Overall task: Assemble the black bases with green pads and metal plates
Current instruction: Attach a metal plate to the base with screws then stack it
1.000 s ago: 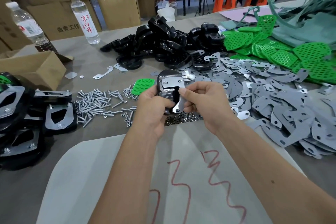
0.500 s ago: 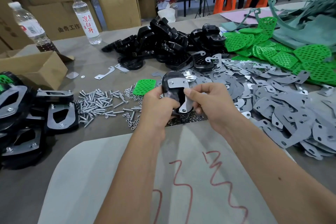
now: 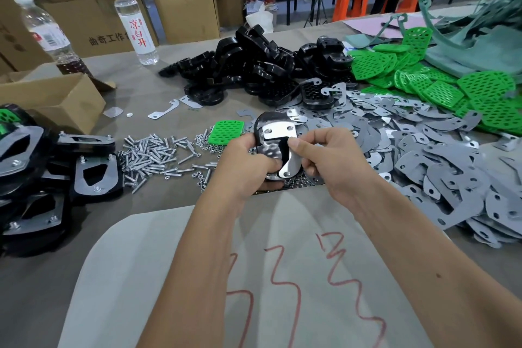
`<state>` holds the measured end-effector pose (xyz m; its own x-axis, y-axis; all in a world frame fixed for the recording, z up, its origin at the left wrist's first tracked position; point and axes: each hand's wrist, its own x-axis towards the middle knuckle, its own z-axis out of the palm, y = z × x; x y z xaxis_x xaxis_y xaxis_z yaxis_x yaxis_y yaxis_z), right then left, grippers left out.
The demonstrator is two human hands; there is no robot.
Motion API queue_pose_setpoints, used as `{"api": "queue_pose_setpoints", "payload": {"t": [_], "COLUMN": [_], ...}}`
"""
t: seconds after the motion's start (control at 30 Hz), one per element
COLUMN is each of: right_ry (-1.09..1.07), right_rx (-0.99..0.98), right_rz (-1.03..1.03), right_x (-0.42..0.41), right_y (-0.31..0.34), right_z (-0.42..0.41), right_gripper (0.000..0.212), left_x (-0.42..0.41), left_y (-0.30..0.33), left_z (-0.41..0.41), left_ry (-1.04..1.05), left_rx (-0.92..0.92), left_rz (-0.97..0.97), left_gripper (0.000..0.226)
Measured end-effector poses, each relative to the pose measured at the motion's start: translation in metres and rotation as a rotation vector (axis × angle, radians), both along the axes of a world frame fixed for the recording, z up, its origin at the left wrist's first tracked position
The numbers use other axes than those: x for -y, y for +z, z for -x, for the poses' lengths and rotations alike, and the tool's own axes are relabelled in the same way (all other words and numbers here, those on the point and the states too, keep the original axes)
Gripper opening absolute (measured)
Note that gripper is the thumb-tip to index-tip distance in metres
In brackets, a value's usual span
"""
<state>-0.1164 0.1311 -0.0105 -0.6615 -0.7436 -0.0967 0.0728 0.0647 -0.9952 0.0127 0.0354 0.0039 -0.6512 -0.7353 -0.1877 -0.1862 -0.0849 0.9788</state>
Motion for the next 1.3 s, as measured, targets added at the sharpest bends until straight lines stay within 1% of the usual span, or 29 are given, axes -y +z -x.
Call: {"api": "queue_pose_setpoints", "payload": {"t": [0.1,0.2,0.27,0.3,0.37,0.43,0.5,0.57,0.6,0.63,0.7,0.87,0.97,1.07,1.17,1.23,1.3], "right_ry": [-0.001,-0.016,-0.025,0.000,0.128,0.231,0.235,0.210,0.204,0.203,0.214,0.215,0.183,0.179,0.151,0.145,0.133], "right_rx": [-0.013,-0.059,-0.079,-0.063,-0.007,0.025,0.045,0.006,-0.018,-0.028,-0.014,0.001,0.035,0.084,0.083,0.081,0.024], "right_rz": [-0.007,-0.002,0.016,0.033,0.102,0.183,0.195,0.162,0.151,0.154,0.180,0.179,0.197,0.173,0.129,0.141,0.166], "right_x": [0.001,0.001,0.000,-0.001,-0.005,-0.008,-0.008,-0.007,-0.006,-0.006,-0.006,-0.011,-0.013,-0.015,-0.014,-0.011,-0.009], "right_y": [-0.002,-0.002,-0.001,0.000,0.002,0.004,0.005,0.004,0.003,0.003,0.004,0.006,0.008,0.010,0.007,0.004,0.002], "right_z": [0.001,0.003,0.007,0.008,0.012,0.014,0.014,0.013,0.012,0.012,0.013,0.014,0.014,0.017,0.016,0.014,0.012], "right_gripper": [0.024,0.026,0.023,0.020,0.021,0.021,0.018,0.016,0.016,0.017,0.020,0.019,0.022,0.020,0.017,0.019,0.019], "left_x": [-0.002,-0.004,-0.004,-0.004,-0.005,-0.006,-0.008,-0.009,-0.010,-0.011,-0.012,-0.009,-0.012,-0.013,-0.012,-0.010,-0.009], "left_y": [-0.002,-0.001,0.001,0.002,0.002,0.000,-0.002,-0.004,-0.005,-0.005,-0.005,-0.006,-0.005,-0.007,-0.009,-0.007,-0.005], "left_z": [-0.002,-0.004,-0.004,-0.004,-0.004,-0.003,-0.001,0.002,0.004,0.006,0.007,0.010,0.016,0.024,0.025,0.023,0.020], "left_ry": [-0.010,0.001,-0.006,-0.013,-0.032,-0.033,0.016,0.092,0.125,0.148,0.166,0.172,0.178,0.217,0.254,0.250,0.230], "left_rx": [0.002,-0.036,-0.061,-0.068,-0.083,-0.097,-0.104,-0.133,-0.165,-0.206,-0.266,-0.299,-0.317,-0.312,-0.304,-0.311,-0.326], "left_rz": [0.008,-0.053,-0.079,-0.078,-0.062,-0.024,0.057,0.159,0.175,0.154,0.055,-0.048,-0.057,-0.042,-0.061,-0.081,-0.093], "left_gripper": [0.029,0.026,0.027,0.027,0.027,0.022,0.013,0.013,0.010,0.009,0.010,0.012,0.022,0.023,0.021,0.028,0.033]}}
